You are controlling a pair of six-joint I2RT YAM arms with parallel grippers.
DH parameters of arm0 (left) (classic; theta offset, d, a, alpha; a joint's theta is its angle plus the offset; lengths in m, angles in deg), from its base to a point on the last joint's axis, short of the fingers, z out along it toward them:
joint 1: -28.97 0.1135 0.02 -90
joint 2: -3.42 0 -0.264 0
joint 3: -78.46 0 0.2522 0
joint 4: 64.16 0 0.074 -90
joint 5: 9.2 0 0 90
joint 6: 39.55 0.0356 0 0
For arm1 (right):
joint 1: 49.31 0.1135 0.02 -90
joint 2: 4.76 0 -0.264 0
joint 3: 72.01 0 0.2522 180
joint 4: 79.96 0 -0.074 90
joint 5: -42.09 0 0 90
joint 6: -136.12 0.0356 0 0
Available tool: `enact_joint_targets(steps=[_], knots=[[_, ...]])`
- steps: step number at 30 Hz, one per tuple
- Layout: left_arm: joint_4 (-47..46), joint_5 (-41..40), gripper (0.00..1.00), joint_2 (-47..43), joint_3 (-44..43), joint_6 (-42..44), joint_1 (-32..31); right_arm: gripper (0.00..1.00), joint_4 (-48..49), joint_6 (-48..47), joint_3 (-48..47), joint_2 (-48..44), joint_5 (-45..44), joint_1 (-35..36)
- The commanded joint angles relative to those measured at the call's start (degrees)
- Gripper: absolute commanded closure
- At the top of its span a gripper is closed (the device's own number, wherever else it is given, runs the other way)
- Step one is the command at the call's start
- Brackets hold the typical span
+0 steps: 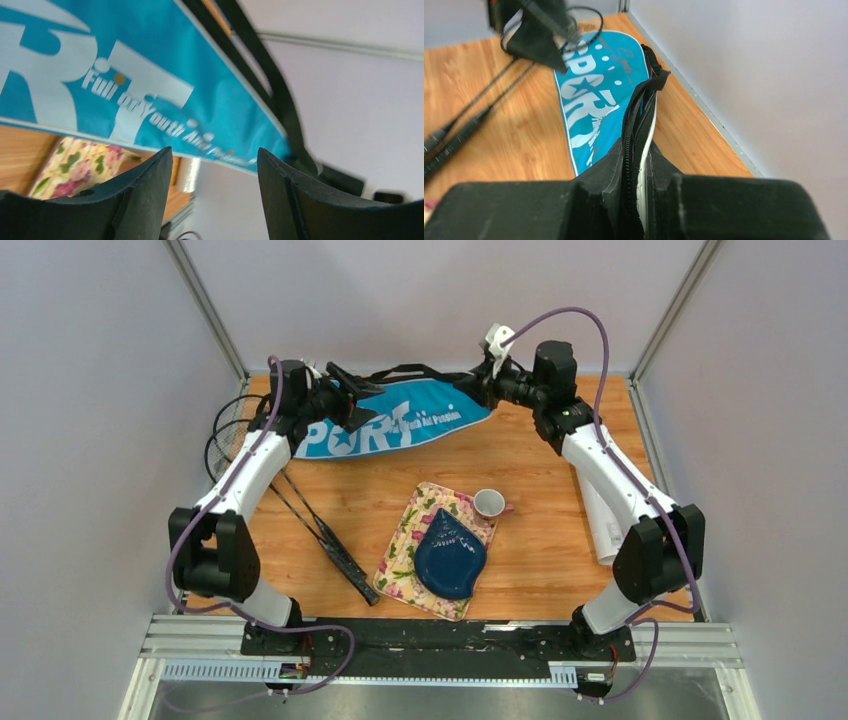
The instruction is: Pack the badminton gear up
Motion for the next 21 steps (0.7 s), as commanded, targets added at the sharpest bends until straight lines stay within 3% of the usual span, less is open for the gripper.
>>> enact_joint_targets(steps=[1, 4, 8, 11, 21], knots=[[4.1, -1.7, 0.29, 6.6, -5.6, -15.2, 0.5, 1.00, 3.9, -16.1, 6.1, -6.5, 2.2, -0.5], [0.6, -5.2, 0.29, 9.6, -4.6, -21.5, 0.2, 1.00, 3.6, -19.1, 7.8, -8.8, 3.5, -0.5], [11.8, -10.6, 0.29, 16.2, -14.8, -22.8, -1.1, 1.00, 1.1, -21.5, 7.0, -9.3, 4.7, -0.4], [16.0, -10.9, 0.29, 21.3, -21.8, -23.8, -1.8, 1.00, -1.2, -23.7, 6.7, -10.3, 4.5, -0.4], [18.0, -12.7, 0.32, 28.1, -32.7, -27.0, -5.1, 1.00, -4.1, -27.0, 6.9, -12.7, 3.3, 0.4]])
